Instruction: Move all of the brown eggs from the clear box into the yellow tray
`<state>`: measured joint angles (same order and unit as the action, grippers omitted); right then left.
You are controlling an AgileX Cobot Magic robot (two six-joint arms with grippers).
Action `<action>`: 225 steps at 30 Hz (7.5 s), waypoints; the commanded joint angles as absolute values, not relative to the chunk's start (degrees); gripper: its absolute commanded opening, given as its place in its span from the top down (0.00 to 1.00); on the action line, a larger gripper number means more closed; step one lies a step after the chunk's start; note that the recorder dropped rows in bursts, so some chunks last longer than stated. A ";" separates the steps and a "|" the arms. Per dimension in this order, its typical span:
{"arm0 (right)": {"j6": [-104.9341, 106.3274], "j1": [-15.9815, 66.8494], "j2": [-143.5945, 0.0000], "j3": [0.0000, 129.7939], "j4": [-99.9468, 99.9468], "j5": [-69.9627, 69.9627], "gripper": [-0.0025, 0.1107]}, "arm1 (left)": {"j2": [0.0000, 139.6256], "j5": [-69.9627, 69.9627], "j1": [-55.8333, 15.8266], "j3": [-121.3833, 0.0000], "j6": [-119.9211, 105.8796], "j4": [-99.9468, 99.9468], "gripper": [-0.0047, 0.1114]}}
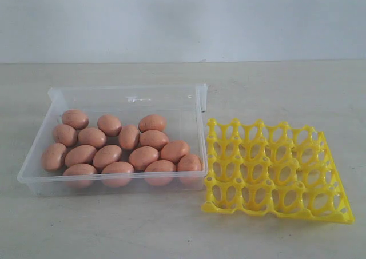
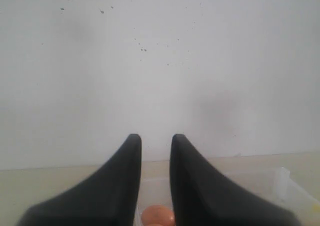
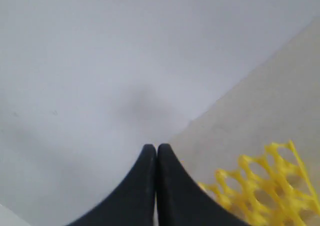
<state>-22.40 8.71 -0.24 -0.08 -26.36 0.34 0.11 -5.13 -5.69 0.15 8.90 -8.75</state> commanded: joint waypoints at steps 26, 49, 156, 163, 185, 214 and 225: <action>18.45 8.53 -97.86 83.77 2.32 -55.54 0.98 | 0.00 -5.97 -5.88 0.00 9.45 -8.41 0.77; 63.55 38.68 -120.97 101.35 -18.73 -59.45 0.59 | 0.00 -5.85 -5.88 0.00 9.45 -8.41 0.77; -65.36 8.58 -112.75 60.85 85.55 43.80 0.98 | 0.00 -5.99 -5.88 0.00 9.45 -8.41 0.77; -65.01 8.79 -112.75 60.85 84.47 45.73 0.98 | 0.00 -5.99 -5.88 0.00 9.45 -8.41 0.77; -66.74 9.91 -116.62 60.71 85.12 44.52 0.98 | 0.00 -5.99 -5.88 0.00 9.45 -8.41 0.77; -64.49 10.31 -116.50 60.71 82.01 41.55 0.39 | 0.00 -5.99 -5.88 0.00 9.45 -8.41 0.77; -66.12 10.54 -102.60 60.71 80.30 41.69 0.44 | 0.00 -5.99 -5.88 0.00 9.45 -8.41 0.77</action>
<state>-65.21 10.34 -107.69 60.49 81.32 41.25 0.11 -5.13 -5.69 0.15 8.90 -8.75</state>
